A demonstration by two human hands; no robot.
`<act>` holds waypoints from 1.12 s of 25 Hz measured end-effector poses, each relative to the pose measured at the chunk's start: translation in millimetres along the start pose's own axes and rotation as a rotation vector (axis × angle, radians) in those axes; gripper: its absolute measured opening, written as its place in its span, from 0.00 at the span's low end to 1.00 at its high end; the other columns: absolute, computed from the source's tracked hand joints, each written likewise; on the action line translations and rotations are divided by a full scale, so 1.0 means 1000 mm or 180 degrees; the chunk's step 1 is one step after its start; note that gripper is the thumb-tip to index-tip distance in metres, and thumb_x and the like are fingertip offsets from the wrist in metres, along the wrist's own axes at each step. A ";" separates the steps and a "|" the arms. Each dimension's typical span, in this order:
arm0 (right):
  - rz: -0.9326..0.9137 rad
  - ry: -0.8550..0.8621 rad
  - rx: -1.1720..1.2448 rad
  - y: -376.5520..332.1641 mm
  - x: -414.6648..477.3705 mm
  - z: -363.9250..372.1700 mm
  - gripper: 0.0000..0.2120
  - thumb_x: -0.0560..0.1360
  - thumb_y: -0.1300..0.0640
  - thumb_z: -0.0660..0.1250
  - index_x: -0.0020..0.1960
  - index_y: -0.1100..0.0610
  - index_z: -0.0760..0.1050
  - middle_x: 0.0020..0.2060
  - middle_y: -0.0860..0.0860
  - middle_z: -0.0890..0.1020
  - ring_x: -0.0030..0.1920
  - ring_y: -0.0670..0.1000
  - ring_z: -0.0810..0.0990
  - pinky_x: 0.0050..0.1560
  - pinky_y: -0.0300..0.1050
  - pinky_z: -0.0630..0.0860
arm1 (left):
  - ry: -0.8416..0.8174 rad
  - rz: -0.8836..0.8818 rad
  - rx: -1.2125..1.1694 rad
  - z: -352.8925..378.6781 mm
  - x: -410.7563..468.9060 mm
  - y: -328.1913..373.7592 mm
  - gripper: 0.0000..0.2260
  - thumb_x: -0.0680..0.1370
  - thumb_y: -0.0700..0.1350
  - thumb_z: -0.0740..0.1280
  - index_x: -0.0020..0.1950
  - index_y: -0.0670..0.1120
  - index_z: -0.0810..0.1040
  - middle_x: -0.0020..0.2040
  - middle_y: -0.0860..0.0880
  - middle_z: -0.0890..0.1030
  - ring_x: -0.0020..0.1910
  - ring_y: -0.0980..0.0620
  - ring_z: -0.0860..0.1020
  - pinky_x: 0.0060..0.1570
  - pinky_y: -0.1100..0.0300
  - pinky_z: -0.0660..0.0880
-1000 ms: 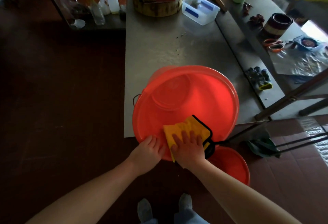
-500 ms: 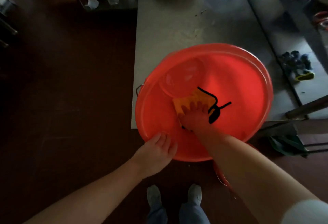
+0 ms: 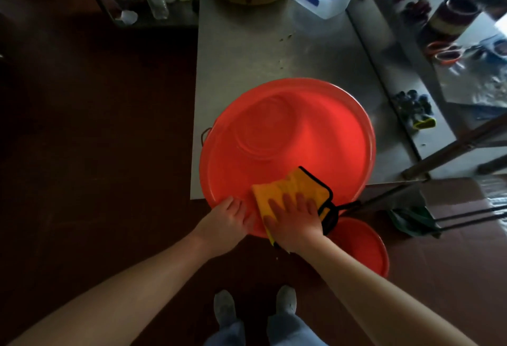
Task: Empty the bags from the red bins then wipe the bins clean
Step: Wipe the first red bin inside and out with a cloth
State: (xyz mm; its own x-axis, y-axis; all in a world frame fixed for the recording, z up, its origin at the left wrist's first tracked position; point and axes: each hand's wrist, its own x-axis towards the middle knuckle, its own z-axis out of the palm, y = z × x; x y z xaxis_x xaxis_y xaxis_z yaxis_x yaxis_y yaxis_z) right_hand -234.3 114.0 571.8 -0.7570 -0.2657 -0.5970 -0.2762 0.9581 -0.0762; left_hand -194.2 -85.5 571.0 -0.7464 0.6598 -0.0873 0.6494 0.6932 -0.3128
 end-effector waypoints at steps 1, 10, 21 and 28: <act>-0.0007 0.0008 0.0013 0.000 -0.009 0.001 0.30 0.82 0.35 0.43 0.82 0.42 0.47 0.82 0.52 0.48 0.81 0.62 0.42 0.77 0.63 0.39 | -0.0024 -0.0005 -0.0006 0.000 -0.002 0.000 0.20 0.78 0.49 0.59 0.64 0.43 0.79 0.56 0.37 0.82 0.55 0.38 0.81 0.59 0.44 0.76; -0.0026 0.0078 -0.0048 -0.010 0.023 0.004 0.30 0.82 0.35 0.44 0.82 0.43 0.50 0.82 0.53 0.51 0.80 0.64 0.46 0.77 0.66 0.42 | 0.0137 -0.0031 0.0003 0.012 -0.014 -0.003 0.18 0.78 0.52 0.66 0.64 0.44 0.80 0.57 0.37 0.82 0.56 0.38 0.81 0.61 0.45 0.75; 0.0057 0.0003 -0.0161 -0.005 0.159 -0.013 0.30 0.83 0.36 0.45 0.82 0.45 0.54 0.82 0.55 0.51 0.80 0.65 0.46 0.76 0.65 0.39 | 0.0201 -0.0270 -0.0133 0.022 -0.012 0.006 0.19 0.77 0.51 0.68 0.66 0.45 0.79 0.60 0.38 0.82 0.58 0.39 0.81 0.62 0.47 0.74; -0.0024 0.0086 -0.0190 -0.005 0.123 -0.006 0.30 0.82 0.34 0.45 0.81 0.44 0.54 0.81 0.53 0.56 0.80 0.64 0.50 0.77 0.63 0.42 | 0.0130 -0.0219 -0.0180 0.019 -0.010 0.004 0.18 0.76 0.50 0.68 0.62 0.44 0.81 0.57 0.37 0.83 0.54 0.38 0.82 0.60 0.47 0.74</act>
State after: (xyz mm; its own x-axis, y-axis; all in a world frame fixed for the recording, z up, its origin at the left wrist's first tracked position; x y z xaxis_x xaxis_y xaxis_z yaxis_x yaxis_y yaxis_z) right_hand -329.6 76.2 503.1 -0.7702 -0.2766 -0.5747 -0.3163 0.9481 -0.0324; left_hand -187.0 -95.5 552.4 -0.7838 0.6204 -0.0285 0.6047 0.7519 -0.2627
